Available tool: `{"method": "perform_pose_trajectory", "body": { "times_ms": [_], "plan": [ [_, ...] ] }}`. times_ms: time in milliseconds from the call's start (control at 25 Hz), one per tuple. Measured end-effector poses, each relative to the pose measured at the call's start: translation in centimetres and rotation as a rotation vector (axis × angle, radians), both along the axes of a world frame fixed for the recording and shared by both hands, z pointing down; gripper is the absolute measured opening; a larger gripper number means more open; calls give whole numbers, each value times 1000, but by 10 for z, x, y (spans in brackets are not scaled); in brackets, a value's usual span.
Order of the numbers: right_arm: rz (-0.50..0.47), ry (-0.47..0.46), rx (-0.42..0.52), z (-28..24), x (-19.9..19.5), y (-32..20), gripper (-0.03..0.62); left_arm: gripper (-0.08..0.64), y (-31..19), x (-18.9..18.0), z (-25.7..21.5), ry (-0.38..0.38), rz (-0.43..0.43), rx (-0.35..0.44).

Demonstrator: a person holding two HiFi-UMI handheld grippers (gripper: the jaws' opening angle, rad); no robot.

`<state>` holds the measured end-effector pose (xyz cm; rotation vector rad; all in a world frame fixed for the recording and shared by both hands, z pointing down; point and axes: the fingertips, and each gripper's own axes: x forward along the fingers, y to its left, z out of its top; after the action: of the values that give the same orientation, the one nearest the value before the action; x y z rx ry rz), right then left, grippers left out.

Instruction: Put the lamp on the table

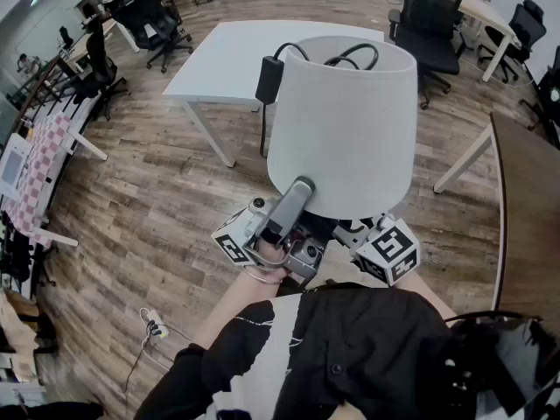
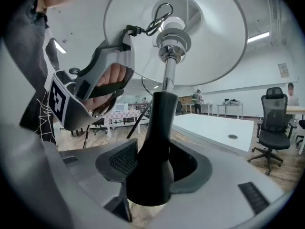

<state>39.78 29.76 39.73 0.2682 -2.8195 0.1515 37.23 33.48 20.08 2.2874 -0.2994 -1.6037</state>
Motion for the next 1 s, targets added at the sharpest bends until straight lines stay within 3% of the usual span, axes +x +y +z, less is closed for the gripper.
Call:
{"method": "perform_pose_trajectory", "body": {
  "times_ms": [400,1000],
  "plan": [
    [-9,-2,9,-2,-15,-5,218,35,-3,-15,-1,-2,-10,11],
    [32,10,17,-1,-93,-35,218,35,-34,-99,-3,18,19,4]
  ]
}}
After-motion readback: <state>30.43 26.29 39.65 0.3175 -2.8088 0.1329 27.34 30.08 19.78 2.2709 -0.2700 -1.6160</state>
